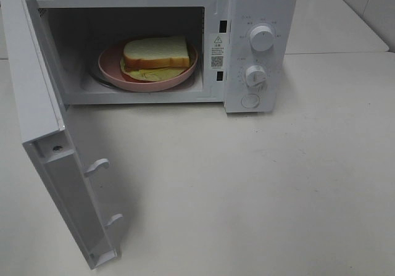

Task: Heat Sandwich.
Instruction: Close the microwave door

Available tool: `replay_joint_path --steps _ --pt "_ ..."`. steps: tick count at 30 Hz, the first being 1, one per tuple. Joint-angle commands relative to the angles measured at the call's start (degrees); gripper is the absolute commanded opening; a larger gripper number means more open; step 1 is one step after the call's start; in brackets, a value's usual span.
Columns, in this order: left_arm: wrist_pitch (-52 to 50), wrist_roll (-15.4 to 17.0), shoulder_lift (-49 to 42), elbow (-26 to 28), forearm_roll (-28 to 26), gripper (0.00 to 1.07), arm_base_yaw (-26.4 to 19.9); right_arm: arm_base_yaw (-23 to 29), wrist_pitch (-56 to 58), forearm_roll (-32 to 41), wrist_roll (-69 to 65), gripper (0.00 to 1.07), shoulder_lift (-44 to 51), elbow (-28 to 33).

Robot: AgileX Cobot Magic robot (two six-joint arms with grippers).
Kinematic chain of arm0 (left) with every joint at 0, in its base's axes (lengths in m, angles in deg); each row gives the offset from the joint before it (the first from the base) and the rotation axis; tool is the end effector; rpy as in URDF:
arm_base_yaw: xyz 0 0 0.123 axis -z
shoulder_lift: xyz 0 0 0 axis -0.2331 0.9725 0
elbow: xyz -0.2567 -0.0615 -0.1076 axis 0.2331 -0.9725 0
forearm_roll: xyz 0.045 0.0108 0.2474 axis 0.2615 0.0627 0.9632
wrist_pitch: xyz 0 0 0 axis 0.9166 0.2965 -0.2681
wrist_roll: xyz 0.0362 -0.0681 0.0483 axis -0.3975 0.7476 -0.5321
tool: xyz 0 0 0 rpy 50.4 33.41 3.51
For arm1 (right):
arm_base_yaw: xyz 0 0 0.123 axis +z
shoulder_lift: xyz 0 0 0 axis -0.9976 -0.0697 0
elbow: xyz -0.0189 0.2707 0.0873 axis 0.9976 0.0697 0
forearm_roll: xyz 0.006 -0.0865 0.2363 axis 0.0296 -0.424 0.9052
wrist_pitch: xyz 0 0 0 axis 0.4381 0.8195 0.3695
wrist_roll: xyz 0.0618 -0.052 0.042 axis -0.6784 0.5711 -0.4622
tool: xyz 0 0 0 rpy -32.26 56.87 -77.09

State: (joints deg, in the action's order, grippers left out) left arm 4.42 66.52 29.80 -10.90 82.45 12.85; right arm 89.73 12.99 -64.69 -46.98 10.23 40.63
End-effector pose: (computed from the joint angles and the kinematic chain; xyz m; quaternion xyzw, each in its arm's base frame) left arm -0.0044 -0.0044 0.2783 0.0064 0.8477 -0.0192 0.5301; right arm -0.0059 -0.0064 0.2814 -0.0028 0.8458 -0.0055 0.5334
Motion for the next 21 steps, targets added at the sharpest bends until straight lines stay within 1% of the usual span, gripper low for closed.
replay_joint_path --steps 1,21 --pt "-0.40 0.06 -1.32 -0.17 -0.46 1.00 -0.06 -0.34 -0.63 0.29 0.34 0.75 1.55 0.29" --pt "-0.40 0.06 -1.32 -0.17 -0.52 1.00 -0.06 -0.34 -0.63 0.29 0.34 0.75 1.55 0.29"
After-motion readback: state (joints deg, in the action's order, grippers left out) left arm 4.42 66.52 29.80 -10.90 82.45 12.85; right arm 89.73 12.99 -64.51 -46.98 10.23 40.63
